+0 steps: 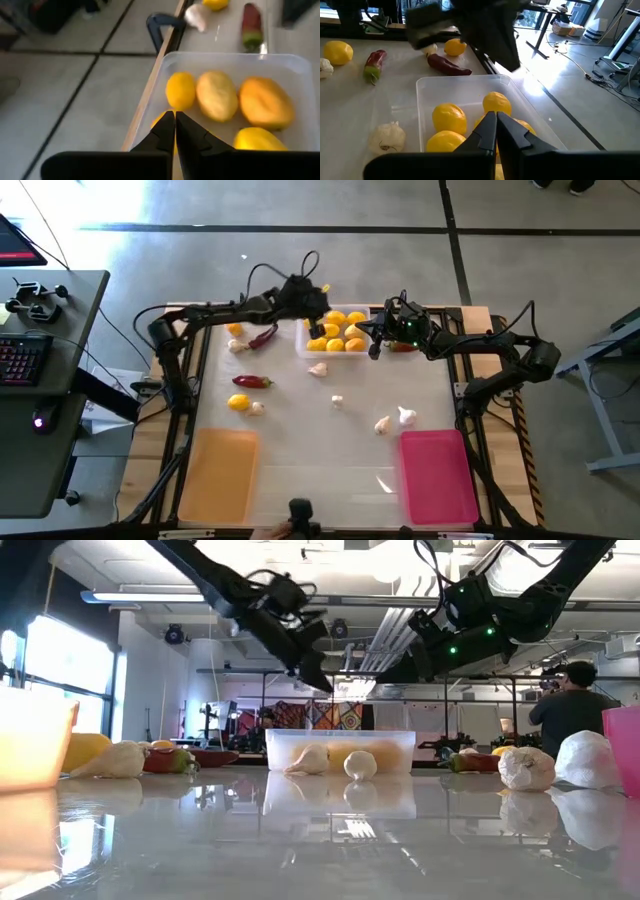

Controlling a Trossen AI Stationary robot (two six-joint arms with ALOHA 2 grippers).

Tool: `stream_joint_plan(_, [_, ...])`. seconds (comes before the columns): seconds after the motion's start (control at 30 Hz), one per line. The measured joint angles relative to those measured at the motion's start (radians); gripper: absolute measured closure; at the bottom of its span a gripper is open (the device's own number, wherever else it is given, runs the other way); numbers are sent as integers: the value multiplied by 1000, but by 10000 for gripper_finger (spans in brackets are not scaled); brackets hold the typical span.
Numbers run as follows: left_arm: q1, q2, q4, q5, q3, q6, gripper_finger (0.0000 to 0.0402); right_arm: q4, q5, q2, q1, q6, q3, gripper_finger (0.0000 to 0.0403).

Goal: Sort produce into baskets
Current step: Put the bottom left lemon into the transparent bin

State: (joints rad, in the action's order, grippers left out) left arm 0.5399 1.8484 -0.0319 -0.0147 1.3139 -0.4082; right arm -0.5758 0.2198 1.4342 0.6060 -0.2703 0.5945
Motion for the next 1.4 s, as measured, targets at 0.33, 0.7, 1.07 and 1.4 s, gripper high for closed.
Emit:
stream_joint_plan(0.33, [-142,-405,-107,-4,-309,-7,401,3,0,0,0,4,0,403])
stream_joint_plan(0.7, [-382,-717,-625,73,-360,264,401,-1,0,0,0,4,0,403])
stream_joint_plan(1.07, [-465,-670,-1067,121,-360,504,364,6,0,0,0,53,0,403])
stream_joint_plan(1.4, [-465,-514,-1167,94,-361,573,231,22,0,0,-6,49,0,403])
